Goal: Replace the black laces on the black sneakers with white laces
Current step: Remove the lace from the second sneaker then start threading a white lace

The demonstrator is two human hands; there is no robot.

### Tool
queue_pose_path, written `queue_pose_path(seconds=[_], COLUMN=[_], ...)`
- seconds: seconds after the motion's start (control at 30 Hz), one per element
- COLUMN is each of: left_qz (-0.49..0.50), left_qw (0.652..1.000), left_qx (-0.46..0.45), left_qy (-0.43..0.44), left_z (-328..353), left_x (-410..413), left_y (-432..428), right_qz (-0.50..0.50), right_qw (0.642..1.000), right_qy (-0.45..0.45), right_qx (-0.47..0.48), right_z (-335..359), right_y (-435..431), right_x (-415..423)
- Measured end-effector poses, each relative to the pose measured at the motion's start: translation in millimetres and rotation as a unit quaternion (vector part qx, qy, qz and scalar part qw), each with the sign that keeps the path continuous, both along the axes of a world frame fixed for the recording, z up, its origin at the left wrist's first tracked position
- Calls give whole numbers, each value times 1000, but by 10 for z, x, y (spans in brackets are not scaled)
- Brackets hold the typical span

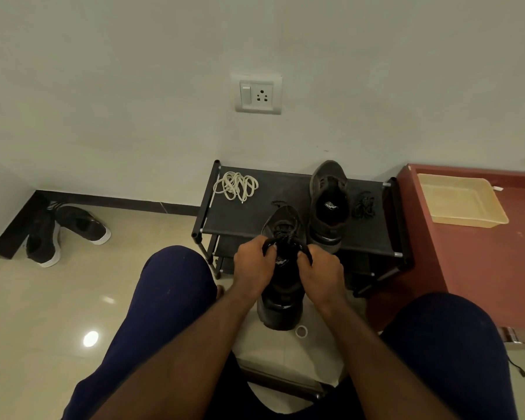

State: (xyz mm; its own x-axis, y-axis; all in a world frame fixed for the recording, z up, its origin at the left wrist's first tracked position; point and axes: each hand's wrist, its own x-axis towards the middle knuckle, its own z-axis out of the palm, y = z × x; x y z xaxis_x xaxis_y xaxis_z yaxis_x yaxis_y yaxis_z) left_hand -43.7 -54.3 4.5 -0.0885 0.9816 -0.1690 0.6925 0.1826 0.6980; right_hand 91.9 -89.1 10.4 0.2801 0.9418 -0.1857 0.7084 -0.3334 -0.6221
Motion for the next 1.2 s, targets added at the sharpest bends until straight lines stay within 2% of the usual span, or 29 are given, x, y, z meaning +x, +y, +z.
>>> queue_pose_path(seconds=[0.2,0.33,0.5,0.63,0.9,1.03,1.13,1.2], left_qz=[-115,-175,-184,-170,-267,-355,-415,-378], left_qw=[991,981,982,975,929,914,908,919], left_qx=[8,20,5,-55,20,12,-41,-69], left_qy=[74,87,-32,-133,-255,-198,-38,83], left_z=[-28,-67,14,223,1607,1741,1391,993], left_x=[37,102,180,259,661,660,507,369], left_y=[18,104,201,282,441,506,527,508], right_qz=[56,79,90,83,83,81,86,88], right_qw=[998,996,994,996,994,994,994,994], right_qy=[-24,-33,-39,-14,-24,-23,-35,-37], right_qx=[-30,-30,-45,-42,-66,-62,-52,-48], right_z=[-14,-18,-35,-35,23,20,13,24], right_y=[-66,-47,-56,-86,-40,-56,-67,-71], right_x=[-10,-8,36,51,36,57,86,102])
